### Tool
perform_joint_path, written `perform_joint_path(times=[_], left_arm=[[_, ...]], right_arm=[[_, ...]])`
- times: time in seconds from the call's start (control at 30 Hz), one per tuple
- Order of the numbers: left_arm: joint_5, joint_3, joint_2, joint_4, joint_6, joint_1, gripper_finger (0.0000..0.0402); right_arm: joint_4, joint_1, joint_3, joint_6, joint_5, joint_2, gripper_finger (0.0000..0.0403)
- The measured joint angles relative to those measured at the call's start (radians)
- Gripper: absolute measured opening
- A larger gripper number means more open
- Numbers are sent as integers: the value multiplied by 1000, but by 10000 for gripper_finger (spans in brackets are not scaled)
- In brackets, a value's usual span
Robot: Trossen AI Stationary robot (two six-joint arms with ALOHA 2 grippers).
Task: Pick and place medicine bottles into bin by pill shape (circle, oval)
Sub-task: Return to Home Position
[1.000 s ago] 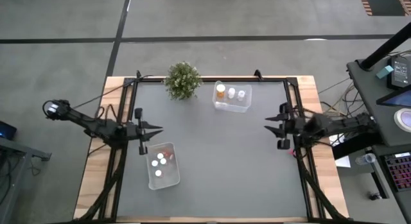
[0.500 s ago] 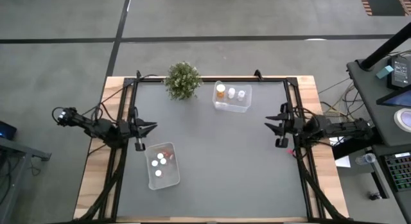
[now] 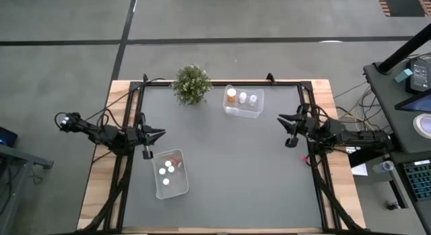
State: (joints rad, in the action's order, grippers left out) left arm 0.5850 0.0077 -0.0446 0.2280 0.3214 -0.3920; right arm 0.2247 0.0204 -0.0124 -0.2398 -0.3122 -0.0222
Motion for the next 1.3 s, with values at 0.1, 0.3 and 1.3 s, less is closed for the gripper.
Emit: perform_joint_path(times=[0.1, 0.3, 1.3], left_arm=[[0, 0, 0, 0, 0, 0, 17], [0, -1, -1, 0, 0, 0, 17], [-2, -3, -20, 0, 0, 0, 17]], right_arm=[[-57, 0, 0, -14, -3, -7, 63], [-168, 0, 0, -40, -2, -7, 70], [-169, 0, 1, 29, -2, -20, 81]])
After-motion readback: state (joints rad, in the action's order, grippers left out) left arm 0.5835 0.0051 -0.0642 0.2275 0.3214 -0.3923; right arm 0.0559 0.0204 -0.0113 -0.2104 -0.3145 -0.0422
